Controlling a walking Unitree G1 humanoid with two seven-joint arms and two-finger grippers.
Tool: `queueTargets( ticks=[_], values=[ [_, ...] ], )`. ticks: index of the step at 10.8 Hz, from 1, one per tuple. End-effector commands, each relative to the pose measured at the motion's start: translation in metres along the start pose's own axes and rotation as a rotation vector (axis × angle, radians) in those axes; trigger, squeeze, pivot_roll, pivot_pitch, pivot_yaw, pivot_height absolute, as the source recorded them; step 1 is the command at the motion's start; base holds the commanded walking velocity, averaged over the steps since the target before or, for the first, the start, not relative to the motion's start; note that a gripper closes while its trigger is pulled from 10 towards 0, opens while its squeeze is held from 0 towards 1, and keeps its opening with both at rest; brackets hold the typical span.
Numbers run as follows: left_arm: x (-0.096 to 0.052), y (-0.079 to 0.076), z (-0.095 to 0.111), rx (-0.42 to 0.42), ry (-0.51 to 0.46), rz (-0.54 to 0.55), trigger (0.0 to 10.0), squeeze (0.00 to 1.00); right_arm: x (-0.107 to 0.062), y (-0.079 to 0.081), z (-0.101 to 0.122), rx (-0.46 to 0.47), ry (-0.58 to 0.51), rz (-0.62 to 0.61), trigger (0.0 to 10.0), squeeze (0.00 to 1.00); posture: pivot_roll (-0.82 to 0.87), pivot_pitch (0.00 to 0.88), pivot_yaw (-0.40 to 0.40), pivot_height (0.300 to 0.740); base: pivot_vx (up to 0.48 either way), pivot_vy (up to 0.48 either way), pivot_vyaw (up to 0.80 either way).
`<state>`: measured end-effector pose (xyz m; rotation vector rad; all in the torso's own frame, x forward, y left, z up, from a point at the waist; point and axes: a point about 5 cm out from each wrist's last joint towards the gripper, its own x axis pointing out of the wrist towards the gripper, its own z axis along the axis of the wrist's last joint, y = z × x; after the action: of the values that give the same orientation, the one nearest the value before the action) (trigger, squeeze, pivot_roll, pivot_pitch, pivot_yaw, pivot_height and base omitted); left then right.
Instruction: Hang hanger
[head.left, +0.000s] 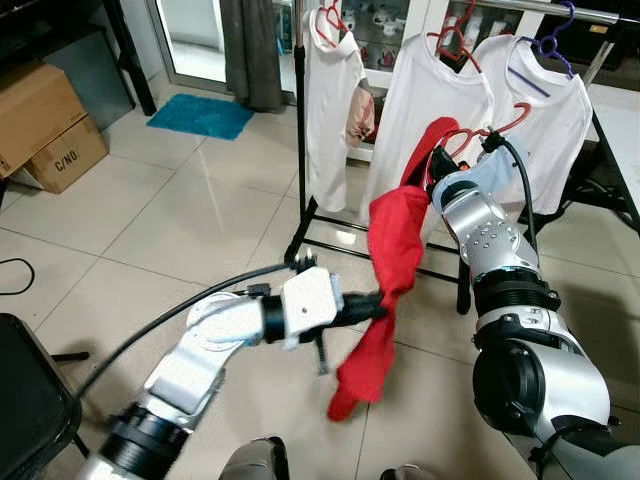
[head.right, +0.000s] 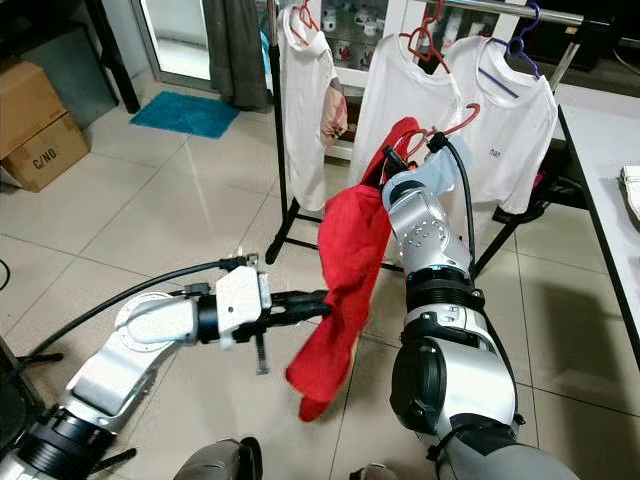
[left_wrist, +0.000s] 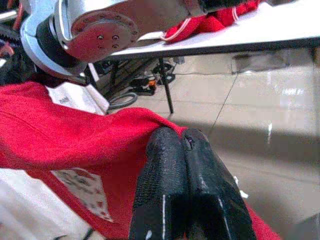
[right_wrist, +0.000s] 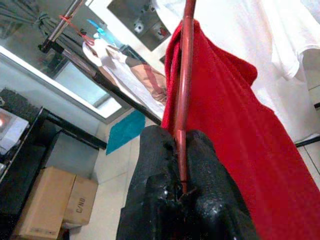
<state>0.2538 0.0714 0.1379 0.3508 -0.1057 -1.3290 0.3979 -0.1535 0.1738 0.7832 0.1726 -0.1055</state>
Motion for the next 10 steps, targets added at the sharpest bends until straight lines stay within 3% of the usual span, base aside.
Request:
queueTargets(
  ticks=[1,3,4,5,6,7,8,9,10],
  values=[
    [-0.002,0.003,0.005,-0.009,-0.015,0.000,10.0,1.00,0.001,0.008,0.008,-0.007,-0.033,0.026,10.0,0.00,0.08,0.034,0.009,0.740,0.000,0.000,0.00],
    [-0.009,0.004,0.008,-0.074,-0.027,-0.010,10.0,1.00,0.002,0.006,0.010,-0.009,-0.039,0.025,10.0,0.00,0.08,0.029,0.014,0.740,0.000,0.000,0.00],
    [-0.013,0.004,0.009,-0.100,-0.028,-0.011,10.0,1.00,0.001,0.003,0.011,-0.049,-0.042,0.019,10.0,0.00,0.08,0.029,0.014,0.740,0.000,0.000,0.00],
    [-0.016,0.007,0.011,-0.121,-0.044,0.021,10.0,1.00,0.000,-0.001,0.009,-0.166,-0.041,0.017,10.0,0.00,0.10,0.026,0.025,0.740,0.000,0.000,0.00],
    [-0.021,0.017,0.014,-0.145,-0.067,0.138,10.0,1.00,-0.003,-0.003,0.006,-0.241,-0.037,0.041,10.0,0.00,0.10,0.024,0.033,0.740,0.000,0.000,0.00],
    [-0.032,0.029,0.010,-0.216,-0.059,0.341,10.0,1.00,-0.011,-0.008,0.001,-0.261,-0.053,0.072,10.0,0.00,0.10,0.025,0.029,0.740,0.000,0.000,0.00],
    [-0.042,0.032,0.005,-0.277,-0.038,0.430,10.0,0.05,-0.018,-0.014,-0.004,-0.263,-0.044,0.073,10.0,0.00,0.10,0.026,0.024,0.740,0.000,0.000,0.00],
    [-0.058,0.033,-0.008,-0.318,0.060,0.573,10.0,0.00,-0.035,-0.026,-0.009,-0.351,-0.045,0.069,10.0,0.00,0.12,0.032,0.018,0.740,0.000,0.000,0.00],
    [-0.077,0.033,-0.014,-0.314,0.076,0.783,10.0,0.00,-0.061,-0.044,-0.017,-0.427,-0.038,0.093,10.0,0.00,0.14,0.031,0.019,0.740,0.000,0.000,0.00]
  ],
)
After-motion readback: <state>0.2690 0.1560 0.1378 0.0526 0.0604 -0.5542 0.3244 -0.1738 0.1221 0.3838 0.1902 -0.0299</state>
